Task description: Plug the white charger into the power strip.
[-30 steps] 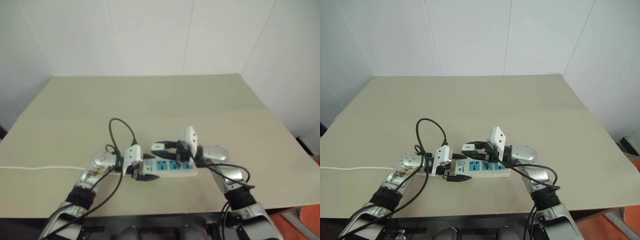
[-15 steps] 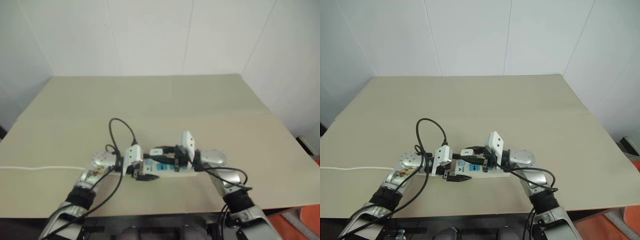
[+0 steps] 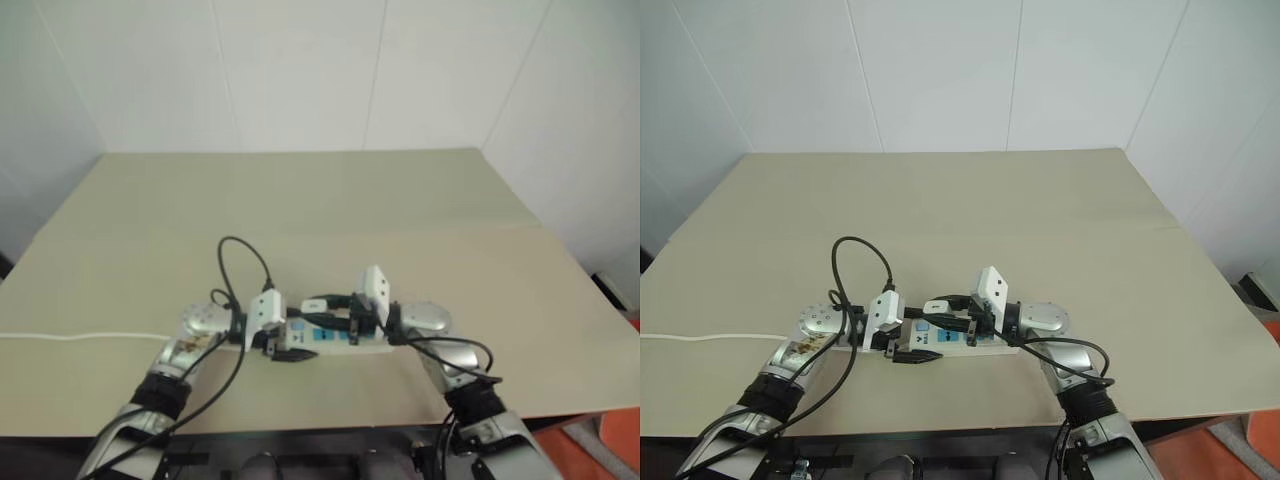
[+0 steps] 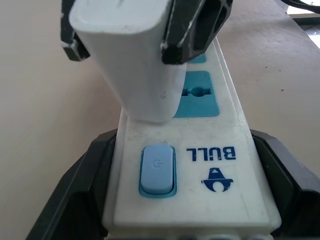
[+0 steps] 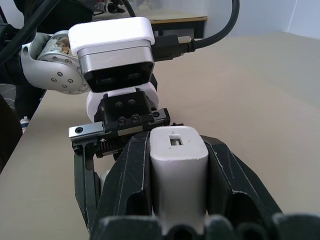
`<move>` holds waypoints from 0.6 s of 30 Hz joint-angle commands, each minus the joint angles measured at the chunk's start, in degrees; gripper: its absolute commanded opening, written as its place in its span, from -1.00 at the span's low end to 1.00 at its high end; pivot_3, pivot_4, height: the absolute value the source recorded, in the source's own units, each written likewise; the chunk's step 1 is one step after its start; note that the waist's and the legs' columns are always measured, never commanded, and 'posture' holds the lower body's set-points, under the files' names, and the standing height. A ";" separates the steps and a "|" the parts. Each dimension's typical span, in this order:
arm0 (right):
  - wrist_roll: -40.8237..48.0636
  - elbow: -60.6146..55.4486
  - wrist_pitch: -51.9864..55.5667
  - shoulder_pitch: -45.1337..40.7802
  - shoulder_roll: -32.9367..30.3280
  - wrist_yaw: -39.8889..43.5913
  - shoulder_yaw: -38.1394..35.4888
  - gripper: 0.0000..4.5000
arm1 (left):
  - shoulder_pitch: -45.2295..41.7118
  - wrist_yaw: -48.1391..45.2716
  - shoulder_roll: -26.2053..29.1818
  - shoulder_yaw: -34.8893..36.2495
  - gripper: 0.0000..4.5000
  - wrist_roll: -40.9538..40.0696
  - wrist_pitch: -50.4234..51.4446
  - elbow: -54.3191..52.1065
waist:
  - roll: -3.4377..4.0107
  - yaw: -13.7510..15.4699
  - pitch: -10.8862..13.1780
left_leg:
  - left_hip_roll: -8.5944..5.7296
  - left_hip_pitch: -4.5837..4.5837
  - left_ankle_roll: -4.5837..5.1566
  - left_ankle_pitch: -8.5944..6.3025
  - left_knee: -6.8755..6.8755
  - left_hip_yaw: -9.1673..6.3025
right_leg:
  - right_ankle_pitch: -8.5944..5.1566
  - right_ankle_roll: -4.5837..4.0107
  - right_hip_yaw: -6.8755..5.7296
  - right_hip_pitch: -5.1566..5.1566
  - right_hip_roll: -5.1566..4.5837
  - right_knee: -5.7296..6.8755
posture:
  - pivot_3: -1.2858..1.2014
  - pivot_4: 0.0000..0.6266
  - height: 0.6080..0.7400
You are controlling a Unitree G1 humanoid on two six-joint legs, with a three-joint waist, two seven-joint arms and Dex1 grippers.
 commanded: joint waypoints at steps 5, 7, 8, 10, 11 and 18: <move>-1.31 4.48 -3.32 -2.34 0.47 1.73 -0.15 -0.50 | 1.58 -0.78 1.90 -1.32 0.48 1.96 0.99 0.30 | -0.01 -0.22 0.00 | 0.02 0.09 0.00 0.00 -0.01 0.00 | -0.04 0.07 0.01 0.04 0.02 0.02 | 0.03 -0.52 1.00; -1.05 5.59 -4.06 -2.71 0.22 2.62 -0.70 -0.50 | 1.82 -0.84 2.11 -1.29 0.48 1.94 1.11 -0.02 | -0.01 -0.26 -0.01 | 0.03 0.11 0.00 0.00 -0.02 0.00 | -0.05 0.07 0.02 0.04 0.03 0.02 | 0.03 -0.52 1.00; -0.98 5.87 -4.33 -2.73 0.13 2.94 -0.83 -0.50 | 1.95 -0.87 2.21 -1.26 0.48 1.93 1.16 -0.17 | -0.01 -0.26 -0.01 | 0.03 0.11 0.00 0.00 -0.02 0.01 | -0.05 0.07 0.02 0.05 0.03 0.02 | 0.03 -0.52 1.00; -1.07 6.64 -4.96 -2.63 -0.16 3.49 -1.02 -0.50 | 2.12 -0.89 2.39 -1.22 0.48 1.94 1.35 -0.46 | -0.01 -0.25 -0.01 | 0.03 0.12 0.00 0.00 -0.04 0.01 | -0.05 0.06 0.02 0.05 0.03 0.02 | 0.03 -0.52 1.00; -1.25 7.22 -5.34 -2.58 -0.36 3.67 -1.09 -0.50 | 2.21 -0.86 2.49 -1.17 0.48 1.94 1.45 -0.62 | -0.01 -0.25 -0.01 | 0.03 0.11 0.00 0.00 -0.04 0.01 | -0.05 0.05 0.02 0.05 0.03 0.02 | 0.03 -0.52 1.00; -1.85 10.77 -6.76 -2.67 -2.58 4.85 -2.04 -0.50 | 3.06 -0.47 3.06 -0.91 0.48 1.86 1.88 -1.65 | -0.02 -0.19 -0.01 | 0.03 0.12 0.00 0.00 -0.06 0.01 | -0.05 0.02 0.02 0.05 0.03 0.02 | 0.03 -0.52 1.00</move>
